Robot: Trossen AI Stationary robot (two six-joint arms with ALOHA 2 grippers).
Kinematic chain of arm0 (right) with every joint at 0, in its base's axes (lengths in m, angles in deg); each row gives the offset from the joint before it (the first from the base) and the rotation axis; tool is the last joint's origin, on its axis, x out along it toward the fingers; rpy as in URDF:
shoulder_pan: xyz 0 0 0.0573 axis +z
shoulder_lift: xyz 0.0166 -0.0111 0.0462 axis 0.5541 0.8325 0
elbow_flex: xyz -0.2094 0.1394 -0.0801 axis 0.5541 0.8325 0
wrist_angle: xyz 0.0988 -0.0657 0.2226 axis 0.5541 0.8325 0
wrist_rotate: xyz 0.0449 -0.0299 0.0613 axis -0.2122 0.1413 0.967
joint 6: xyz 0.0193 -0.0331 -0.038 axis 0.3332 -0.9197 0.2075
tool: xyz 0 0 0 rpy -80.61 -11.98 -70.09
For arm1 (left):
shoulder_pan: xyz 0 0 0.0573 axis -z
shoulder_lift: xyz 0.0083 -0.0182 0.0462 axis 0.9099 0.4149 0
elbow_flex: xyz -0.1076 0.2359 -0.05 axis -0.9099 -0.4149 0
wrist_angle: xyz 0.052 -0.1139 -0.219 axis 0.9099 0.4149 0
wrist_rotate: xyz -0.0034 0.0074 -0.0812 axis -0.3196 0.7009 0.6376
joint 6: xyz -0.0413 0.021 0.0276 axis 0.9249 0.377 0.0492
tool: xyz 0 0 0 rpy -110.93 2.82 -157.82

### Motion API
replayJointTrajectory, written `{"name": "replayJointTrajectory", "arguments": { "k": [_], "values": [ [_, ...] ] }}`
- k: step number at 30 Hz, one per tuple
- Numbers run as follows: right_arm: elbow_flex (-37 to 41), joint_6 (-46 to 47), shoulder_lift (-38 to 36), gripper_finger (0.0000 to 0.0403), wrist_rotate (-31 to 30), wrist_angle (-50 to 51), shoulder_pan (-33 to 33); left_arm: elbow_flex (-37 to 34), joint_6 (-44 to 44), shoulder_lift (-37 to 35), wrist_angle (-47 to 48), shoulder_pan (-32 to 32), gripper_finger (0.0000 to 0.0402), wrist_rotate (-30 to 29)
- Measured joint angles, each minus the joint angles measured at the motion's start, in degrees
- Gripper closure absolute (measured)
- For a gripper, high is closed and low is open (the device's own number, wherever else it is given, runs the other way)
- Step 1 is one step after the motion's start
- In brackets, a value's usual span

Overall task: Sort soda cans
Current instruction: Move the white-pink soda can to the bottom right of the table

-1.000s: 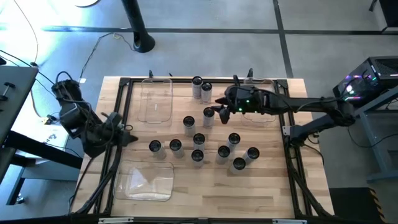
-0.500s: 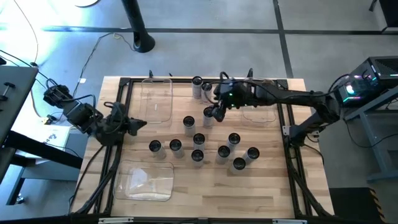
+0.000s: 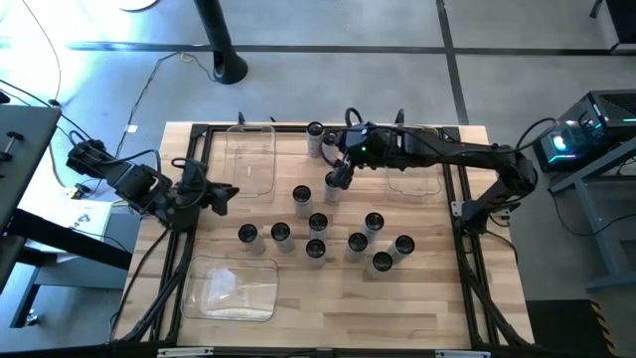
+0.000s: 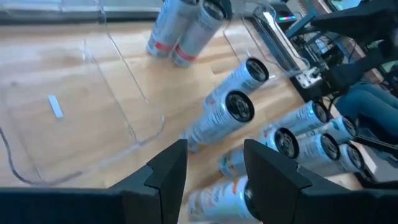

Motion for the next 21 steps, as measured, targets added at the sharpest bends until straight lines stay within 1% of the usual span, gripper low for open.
{"name": "replayJointTrajectory", "arguments": {
  "k": [4,8,10,15,18,21],
  "values": [
    [0.0,2.1,0.0,0.0151,-0.1,-2.8,0.0,0.0,-2.4,0.0,0.0,-1.0,0.025,-1.4],
    [0.0,6.4,0.0,0.0142,0.4,-1.8,-0.4,0.0,-3.7,0.0,0.0,-1.8,0.025,-1.5],
    [0.0,7.5,0.0,0.0126,1.8,-1.0,-0.8,0.0,-4.4,0.0,0.0,-2.2,0.025,-1.5],
    [0.0,9.3,0.5,0.0061,8.0,3.6,-1.6,0.0,-5.8,0.0,0.0,-3.3,0.025,-1.5],
    [0.0,9.3,1.7,0.0039,7.6,5.8,-1.9,0.0,-7.0,0.0,-0.5,-4.5,0.025,-1.5],
    [0.0,13.9,2.1,0.0035,6.5,6.1,-1.9,0.0,-9.4,0.0,-3.5,-6.0,0.025,-1.6]
  ]
}}
